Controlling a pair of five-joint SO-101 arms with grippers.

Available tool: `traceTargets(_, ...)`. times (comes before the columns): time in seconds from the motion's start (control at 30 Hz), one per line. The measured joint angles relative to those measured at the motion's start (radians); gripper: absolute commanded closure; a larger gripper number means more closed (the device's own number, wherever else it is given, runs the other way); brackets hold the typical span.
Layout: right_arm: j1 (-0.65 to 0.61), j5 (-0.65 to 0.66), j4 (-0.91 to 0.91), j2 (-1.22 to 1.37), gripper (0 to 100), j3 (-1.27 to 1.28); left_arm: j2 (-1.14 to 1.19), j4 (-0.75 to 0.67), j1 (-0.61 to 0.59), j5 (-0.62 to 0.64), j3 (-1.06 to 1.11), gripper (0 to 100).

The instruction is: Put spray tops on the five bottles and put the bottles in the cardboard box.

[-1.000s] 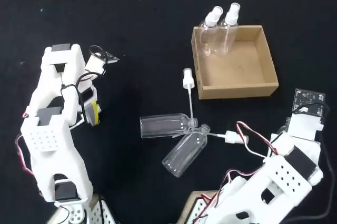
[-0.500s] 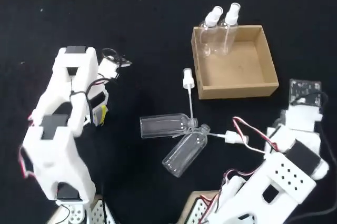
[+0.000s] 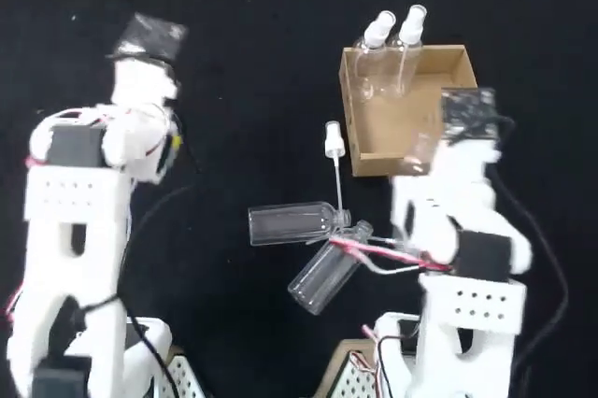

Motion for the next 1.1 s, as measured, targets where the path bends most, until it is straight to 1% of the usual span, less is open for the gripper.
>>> traceTargets(0.1,-0.103,-0.037,-0.071,0.000,98.8,0.000,-0.063,-0.071,0.002,0.087,-0.091,97)
traceTargets(0.17,-0.144,-0.051,-0.130,-0.005,98.8,0.017,-0.080,-0.110,0.026,0.152,-0.163,97)
traceTargets(0.27,-0.180,-0.084,-0.227,-0.078,98.8,0.112,-0.081,-0.167,0.098,0.232,-0.253,97)
traceTargets(0.37,-0.221,-0.091,-0.334,-0.207,98.8,0.255,-0.084,-0.256,0.196,0.276,-0.290,97)
traceTargets(0.47,-0.238,-0.094,-0.394,-0.359,98.8,0.388,-0.084,-0.333,0.295,0.284,-0.298,97)
traceTargets(0.57,-0.242,-0.094,-0.428,-0.476,98.8,0.474,-0.084,-0.400,0.350,0.293,-0.299,97)
traceTargets(0.77,-0.242,-0.100,-0.539,-0.552,98.8,0.583,-0.087,-0.532,0.439,0.298,-0.301,97)
traceTargets(0.9,-0.242,-0.100,-0.605,-0.560,98.8,0.623,-0.087,-0.606,0.462,0.298,-0.298,97)
traceTargets(1.1,-0.256,-0.100,-0.744,-0.560,98.8,0.692,-0.098,-0.706,0.465,0.298,-0.176,97)
